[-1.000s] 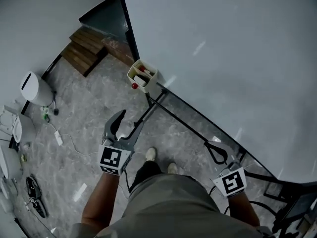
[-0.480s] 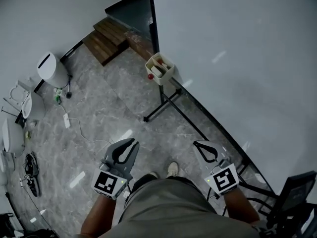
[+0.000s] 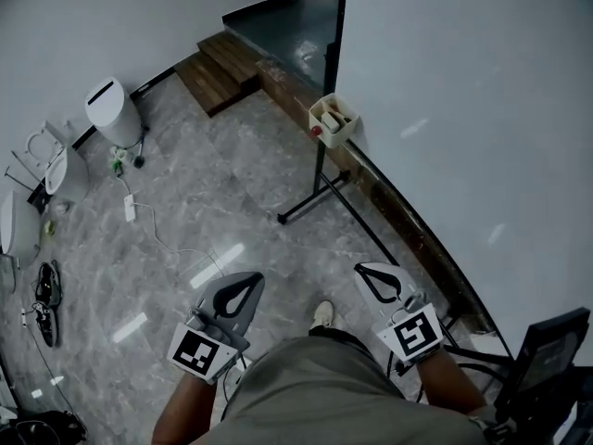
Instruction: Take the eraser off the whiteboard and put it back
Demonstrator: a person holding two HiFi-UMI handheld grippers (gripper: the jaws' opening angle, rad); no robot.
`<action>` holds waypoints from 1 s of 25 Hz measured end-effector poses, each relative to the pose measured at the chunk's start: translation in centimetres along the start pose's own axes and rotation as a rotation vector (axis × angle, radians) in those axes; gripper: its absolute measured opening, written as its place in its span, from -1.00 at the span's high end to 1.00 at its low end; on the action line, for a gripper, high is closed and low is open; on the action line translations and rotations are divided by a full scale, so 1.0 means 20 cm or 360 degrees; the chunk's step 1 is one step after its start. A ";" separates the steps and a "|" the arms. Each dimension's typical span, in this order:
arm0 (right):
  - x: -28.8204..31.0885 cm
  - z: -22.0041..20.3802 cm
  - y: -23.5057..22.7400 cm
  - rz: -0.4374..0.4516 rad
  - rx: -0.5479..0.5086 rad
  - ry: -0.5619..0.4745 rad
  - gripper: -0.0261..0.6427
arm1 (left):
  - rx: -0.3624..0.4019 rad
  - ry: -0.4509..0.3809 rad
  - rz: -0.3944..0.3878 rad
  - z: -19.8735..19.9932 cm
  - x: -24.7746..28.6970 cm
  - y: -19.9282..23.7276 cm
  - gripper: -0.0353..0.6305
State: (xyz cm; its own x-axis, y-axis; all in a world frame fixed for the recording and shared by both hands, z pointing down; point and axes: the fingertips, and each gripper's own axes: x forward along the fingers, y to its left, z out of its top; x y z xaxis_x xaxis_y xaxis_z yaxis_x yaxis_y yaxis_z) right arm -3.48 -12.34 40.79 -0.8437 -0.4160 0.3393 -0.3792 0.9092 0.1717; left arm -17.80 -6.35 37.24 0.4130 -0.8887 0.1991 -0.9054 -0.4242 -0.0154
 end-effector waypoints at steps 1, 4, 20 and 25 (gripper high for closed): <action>-0.01 0.02 0.07 0.0006 -0.0001 -0.0003 0.91 | -0.0007 0.0000 -0.0006 -0.01 -0.07 -0.02 0.88; -0.04 0.06 0.28 0.0014 -0.0005 0.0007 0.91 | -0.0040 -0.0023 -0.0042 -0.05 -0.28 -0.08 0.88; -0.48 0.06 0.95 -0.0028 0.0020 -0.0006 0.91 | -0.0025 -0.0037 -0.0204 -0.22 -0.83 -0.59 0.88; -0.71 0.03 1.00 0.0020 -0.0006 -0.0066 0.91 | -0.0012 -0.0059 -0.0196 -0.17 -0.87 -0.86 0.88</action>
State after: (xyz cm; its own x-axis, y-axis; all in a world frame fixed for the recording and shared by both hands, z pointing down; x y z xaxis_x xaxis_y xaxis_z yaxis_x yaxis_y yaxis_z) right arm 0.61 11.84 38.82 -0.8636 -0.4032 0.3027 -0.3670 0.9144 0.1710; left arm -9.74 16.95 37.35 0.5241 -0.8360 0.1627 -0.8484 -0.5292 0.0140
